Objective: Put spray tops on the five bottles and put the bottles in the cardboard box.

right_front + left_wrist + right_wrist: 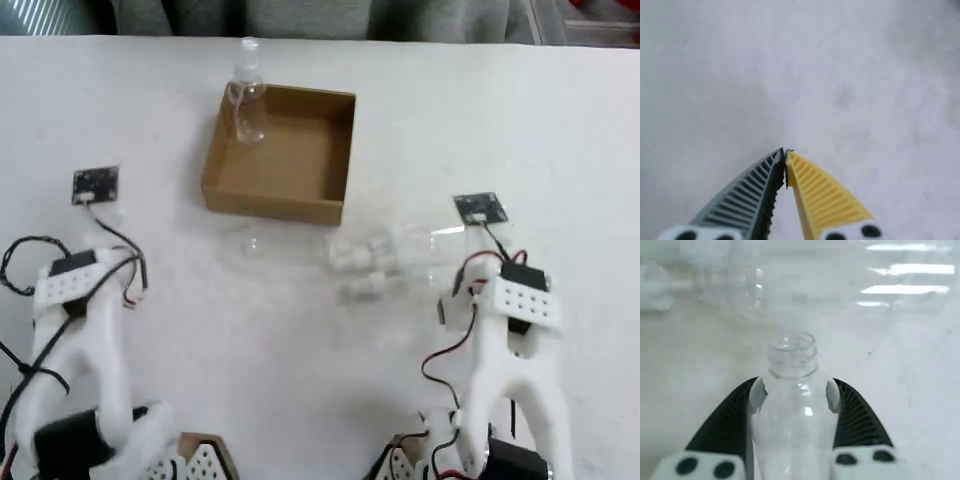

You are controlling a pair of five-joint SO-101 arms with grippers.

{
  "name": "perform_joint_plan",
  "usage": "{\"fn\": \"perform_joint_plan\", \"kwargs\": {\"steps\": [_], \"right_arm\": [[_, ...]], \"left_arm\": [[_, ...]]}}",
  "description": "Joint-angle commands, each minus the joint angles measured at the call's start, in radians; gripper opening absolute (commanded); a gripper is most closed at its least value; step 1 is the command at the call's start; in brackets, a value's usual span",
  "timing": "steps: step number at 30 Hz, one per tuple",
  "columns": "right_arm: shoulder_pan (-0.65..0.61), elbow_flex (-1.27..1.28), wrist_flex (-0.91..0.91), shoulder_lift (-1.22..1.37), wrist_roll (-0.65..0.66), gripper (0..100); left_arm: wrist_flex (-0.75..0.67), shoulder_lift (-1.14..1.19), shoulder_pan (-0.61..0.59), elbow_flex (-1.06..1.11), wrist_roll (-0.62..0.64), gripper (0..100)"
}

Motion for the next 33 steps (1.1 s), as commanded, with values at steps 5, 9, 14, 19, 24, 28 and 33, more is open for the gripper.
{"fn": "perform_joint_plan", "kwargs": {"steps": [5,9,14,19,24,28,33], "right_arm": [[0.094,0.060,-0.124,-0.031,0.002,1.7],[0.088,0.061,-0.128,-0.031,0.002,1.7],[0.088,0.061,-0.130,-0.031,0.002,1.7],[0.093,0.071,-0.133,-0.031,0.015,1.7],[0.093,0.084,-0.159,-0.031,0.032,1.7],[0.093,0.086,-0.159,-0.031,0.034,1.7],[0.093,0.086,-0.160,-0.031,0.035,1.7]], "left_arm": [[0.144,-0.392,0.441,-0.015,-0.008,2],[0.196,-0.475,0.711,-0.097,-0.008,2],[0.264,-0.360,0.868,-0.279,-0.008,2],[0.249,-0.168,0.944,-0.387,-0.009,2],[0.181,0.004,1.056,-0.428,-0.106,5],[0.169,0.127,1.109,-0.471,-0.184,14],[0.157,0.252,1.113,-0.542,-0.269,15]]}}
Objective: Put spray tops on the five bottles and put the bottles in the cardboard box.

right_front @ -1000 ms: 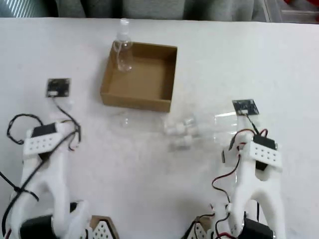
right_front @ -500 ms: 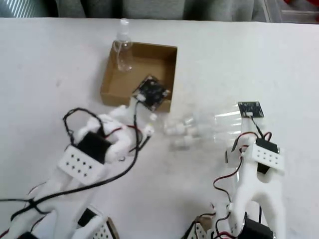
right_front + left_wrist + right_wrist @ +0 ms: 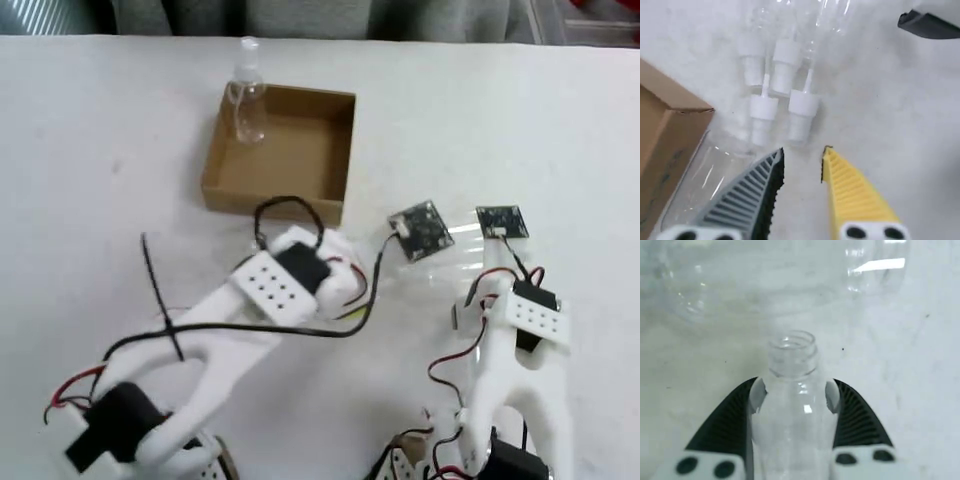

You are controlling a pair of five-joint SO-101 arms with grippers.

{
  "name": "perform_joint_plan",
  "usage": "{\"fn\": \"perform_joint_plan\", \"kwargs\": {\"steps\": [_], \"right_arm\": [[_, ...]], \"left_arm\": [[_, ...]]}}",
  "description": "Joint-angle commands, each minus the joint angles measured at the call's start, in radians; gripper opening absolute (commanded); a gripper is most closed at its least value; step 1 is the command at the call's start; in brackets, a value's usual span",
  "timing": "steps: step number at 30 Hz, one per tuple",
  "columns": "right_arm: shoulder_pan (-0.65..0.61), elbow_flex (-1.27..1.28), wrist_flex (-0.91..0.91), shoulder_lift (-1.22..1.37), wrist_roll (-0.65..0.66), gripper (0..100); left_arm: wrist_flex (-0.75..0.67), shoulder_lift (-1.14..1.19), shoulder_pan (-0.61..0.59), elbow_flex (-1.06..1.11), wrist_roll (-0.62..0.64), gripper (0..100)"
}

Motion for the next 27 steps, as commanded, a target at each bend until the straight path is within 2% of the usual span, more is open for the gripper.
{"fn": "perform_joint_plan", "kwargs": {"steps": [1,8,17,23,27], "right_arm": [[0.010,-0.003,-0.021,-0.030,0.015,1.7],[0.010,-0.002,-0.033,-0.030,0.015,1.7],[0.008,-0.002,-0.033,-0.030,0.017,1.7],[0.008,0.000,-0.033,-0.030,0.041,1.7],[0.007,0.009,-0.035,-0.030,0.051,1.7]], "left_arm": [[-0.021,0.061,0.018,-0.095,-0.072,15],[-0.021,0.255,0.039,-0.209,-0.152,15],[-0.014,0.490,0.033,-0.420,-0.150,15],[-0.014,0.564,0.033,-0.446,-0.153,16],[-0.015,0.579,0.033,-0.448,-0.218,16]]}}
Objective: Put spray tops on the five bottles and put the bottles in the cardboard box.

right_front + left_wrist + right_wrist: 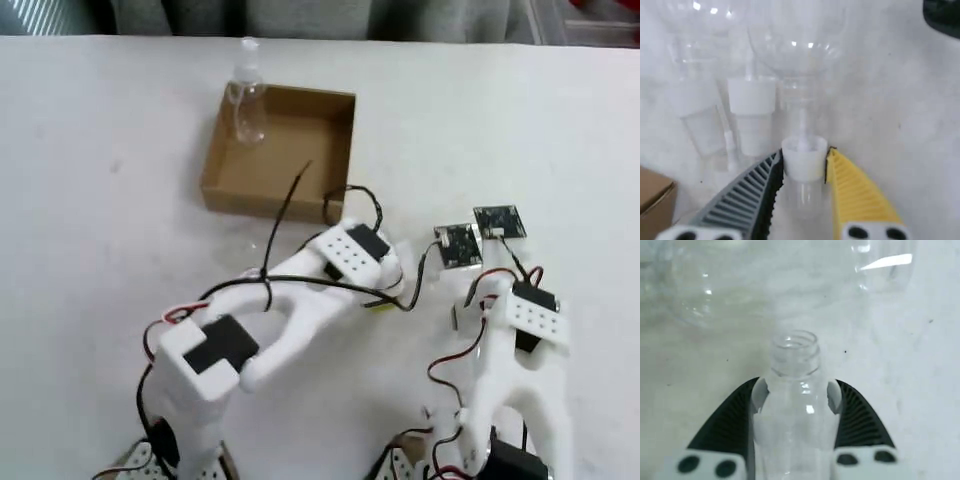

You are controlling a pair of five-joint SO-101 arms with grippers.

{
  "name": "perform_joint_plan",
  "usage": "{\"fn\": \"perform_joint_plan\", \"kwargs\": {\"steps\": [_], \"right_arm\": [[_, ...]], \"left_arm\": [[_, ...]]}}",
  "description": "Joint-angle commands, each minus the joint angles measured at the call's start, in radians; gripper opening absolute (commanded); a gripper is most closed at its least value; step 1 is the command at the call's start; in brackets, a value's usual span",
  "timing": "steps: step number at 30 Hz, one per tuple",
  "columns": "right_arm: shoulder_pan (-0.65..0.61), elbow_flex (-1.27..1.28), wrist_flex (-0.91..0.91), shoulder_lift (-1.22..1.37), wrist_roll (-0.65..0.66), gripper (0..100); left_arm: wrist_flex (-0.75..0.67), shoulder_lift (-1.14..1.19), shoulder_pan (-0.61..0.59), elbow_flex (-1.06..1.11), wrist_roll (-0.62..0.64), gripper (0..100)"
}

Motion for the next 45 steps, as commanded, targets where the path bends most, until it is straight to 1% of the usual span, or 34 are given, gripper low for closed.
{"fn": "perform_joint_plan", "kwargs": {"steps": [1,7,10,14,18,20,21,23,26,32,36,38,41,44,45], "right_arm": [[0.005,-0.002,-0.021,-0.028,0.015,1.7],[0.005,-0.002,-0.021,-0.028,0.015,1.7],[0.007,-0.002,-0.021,-0.028,0.015,1.7],[0.010,-0.002,-0.021,-0.028,0.015,1.7],[0.010,-0.002,-0.022,-0.028,0.015,1.7],[0.010,-0.002,-0.022,-0.028,0.015,1.7],[0.010,-0.002,-0.022,-0.028,0.015,1.7],[0.010,-0.002,-0.022,-0.028,0.015,1.7],[0.010,0.002,-0.038,-0.028,0.014,1.7],[0.008,0.003,-0.041,-0.028,0.012,1.7],[0.010,0.003,-0.041,-0.028,0.011,1.7],[0.010,0.003,-0.041,-0.028,0.011,1.7],[0.010,0.003,-0.042,-0.028,0.008,1.7],[0.010,0.003,-0.042,-0.028,0.008,1.7],[0.010,0.003,-0.042,-0.028,0.008,1.7]], "left_arm": [[-0.012,-0.005,0.010,-0.055,-0.040,16],[-0.009,-0.004,0.015,-0.048,-0.046,16],[0.026,-0.004,0.015,-0.054,-0.046,15],[0.032,-0.004,0.016,-0.054,-0.046,15],[0.032,-0.004,0.039,-0.051,-0.055,5],[0.034,-0.005,0.056,-0.046,-0.117,2],[0.043,-0.005,0.061,-0.046,-0.141,2],[0.077,-0.005,0.062,-0.049,-0.172,3],[0.120,-0.005,0.062,-0.048,-0.178,3],[0.282,-0.005,0.058,-0.054,-0.186,3],[0.384,-0.031,0.056,-0.046,-0.302,3],[0.450,-0.059,0.048,-0.044,-0.334,3],[0.525,-0.101,-0.004,-0.044,-0.351,3],[0.537,-0.145,-0.088,0.002,-0.356,3],[0.535,-0.162,-0.114,0.029,-0.377,3]]}}
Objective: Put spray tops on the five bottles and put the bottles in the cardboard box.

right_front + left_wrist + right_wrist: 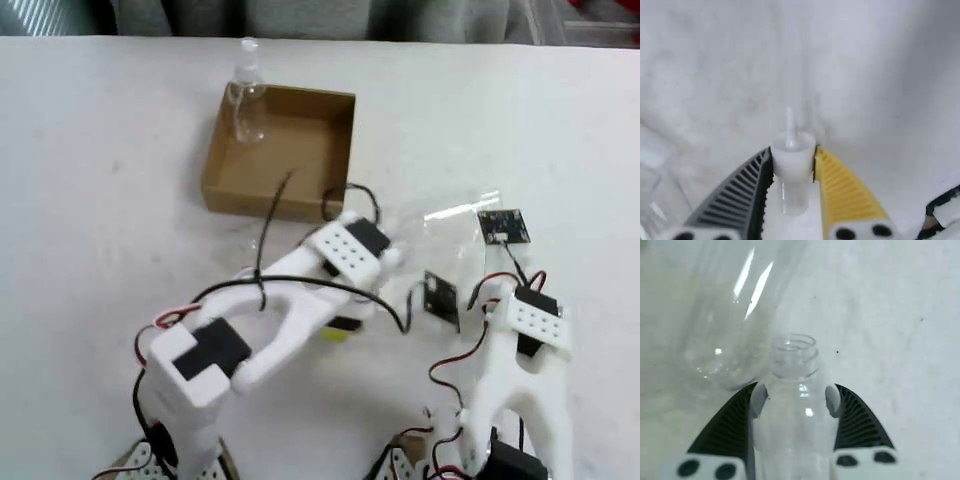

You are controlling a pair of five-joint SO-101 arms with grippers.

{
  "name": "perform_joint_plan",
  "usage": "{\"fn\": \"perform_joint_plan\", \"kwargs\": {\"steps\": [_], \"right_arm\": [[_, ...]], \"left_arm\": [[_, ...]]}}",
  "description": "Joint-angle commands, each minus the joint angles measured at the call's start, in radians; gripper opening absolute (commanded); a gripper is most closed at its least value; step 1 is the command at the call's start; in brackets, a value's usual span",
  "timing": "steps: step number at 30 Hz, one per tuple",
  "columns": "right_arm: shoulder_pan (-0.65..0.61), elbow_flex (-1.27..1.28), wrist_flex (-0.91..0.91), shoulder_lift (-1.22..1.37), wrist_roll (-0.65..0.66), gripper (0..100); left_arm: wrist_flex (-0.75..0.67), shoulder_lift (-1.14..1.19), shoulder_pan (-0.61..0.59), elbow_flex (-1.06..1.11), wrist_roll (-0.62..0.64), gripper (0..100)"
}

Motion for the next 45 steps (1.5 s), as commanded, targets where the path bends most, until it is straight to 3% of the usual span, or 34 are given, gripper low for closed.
{"fn": "perform_joint_plan", "kwargs": {"steps": [1,11,21,25,30,38,45], "right_arm": [[0.004,-0.015,-0.018,-0.024,0.002,1.7],[0.001,-0.015,-0.018,-0.024,0.002,1.7],[-0.001,-0.014,-0.018,-0.022,0.002,1.7],[-0.001,-0.012,-0.018,-0.022,0.002,1.7],[-0.001,-0.006,-0.018,-0.024,0.002,1.7],[-0.001,-0.005,-0.018,-0.024,0.002,1.7],[-0.001,-0.005,-0.016,-0.024,0.002,1.7]], "left_arm": [[0.025,-0.110,-0.101,0.077,-0.064,3],[-0.071,-0.424,-0.269,0.393,-0.114,3],[-0.069,-0.731,-0.490,0.559,-0.129,3],[-0.069,-0.835,-0.615,0.591,-0.278,3],[-0.083,-0.877,-0.754,0.586,-0.344,3],[-0.264,-0.877,-0.892,0.651,-0.351,3],[-0.423,-0.875,-0.932,0.756,-0.353,3]]}}
